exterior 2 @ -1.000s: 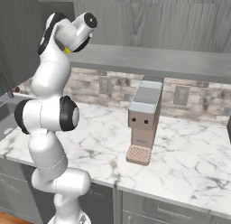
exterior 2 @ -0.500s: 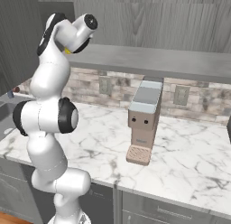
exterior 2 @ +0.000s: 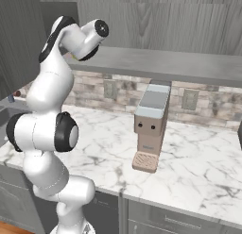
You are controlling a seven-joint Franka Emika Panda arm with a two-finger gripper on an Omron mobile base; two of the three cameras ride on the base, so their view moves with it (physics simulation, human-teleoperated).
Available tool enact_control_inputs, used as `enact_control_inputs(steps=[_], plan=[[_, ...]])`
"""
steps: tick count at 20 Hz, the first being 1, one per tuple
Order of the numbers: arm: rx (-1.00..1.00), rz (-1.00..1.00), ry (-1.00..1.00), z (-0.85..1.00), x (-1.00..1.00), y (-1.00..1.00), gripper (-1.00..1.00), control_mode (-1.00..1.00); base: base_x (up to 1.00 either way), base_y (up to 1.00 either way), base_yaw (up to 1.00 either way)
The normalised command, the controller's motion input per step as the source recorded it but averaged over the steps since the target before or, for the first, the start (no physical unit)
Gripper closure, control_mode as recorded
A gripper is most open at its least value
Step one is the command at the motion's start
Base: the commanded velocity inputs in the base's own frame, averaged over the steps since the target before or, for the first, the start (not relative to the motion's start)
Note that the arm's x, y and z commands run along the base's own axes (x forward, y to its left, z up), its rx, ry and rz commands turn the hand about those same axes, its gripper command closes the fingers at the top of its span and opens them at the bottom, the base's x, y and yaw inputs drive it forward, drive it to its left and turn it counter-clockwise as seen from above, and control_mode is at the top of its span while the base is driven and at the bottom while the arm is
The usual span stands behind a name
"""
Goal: Take 2 condiments from the cabinet and move them on the counter near the stove.Make sure the condiments are lined up with each other, next to each other.
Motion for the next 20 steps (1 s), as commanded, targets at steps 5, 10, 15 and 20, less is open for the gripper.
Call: enact_control_inputs(steps=[5, 10, 15, 20], plan=[[0.0, 0.0, 0.0, 0.17, -0.63, -0.22, 1.0, -1.0, 0.0, 0.0, 0.0], [-0.02, 0.0, -0.03, 0.12, -0.87, -0.04, 1.0, -1.0, 0.0, 0.0, 0.0], [-0.03, 0.0, -0.07, 0.21, -0.95, -0.01, 1.0, -1.0, 0.0, 0.0, 0.0], [-0.04, -0.04, -0.12, 0.18, -0.9, -0.12, 1.0, -1.0, 0.0, 0.0, 0.0]])
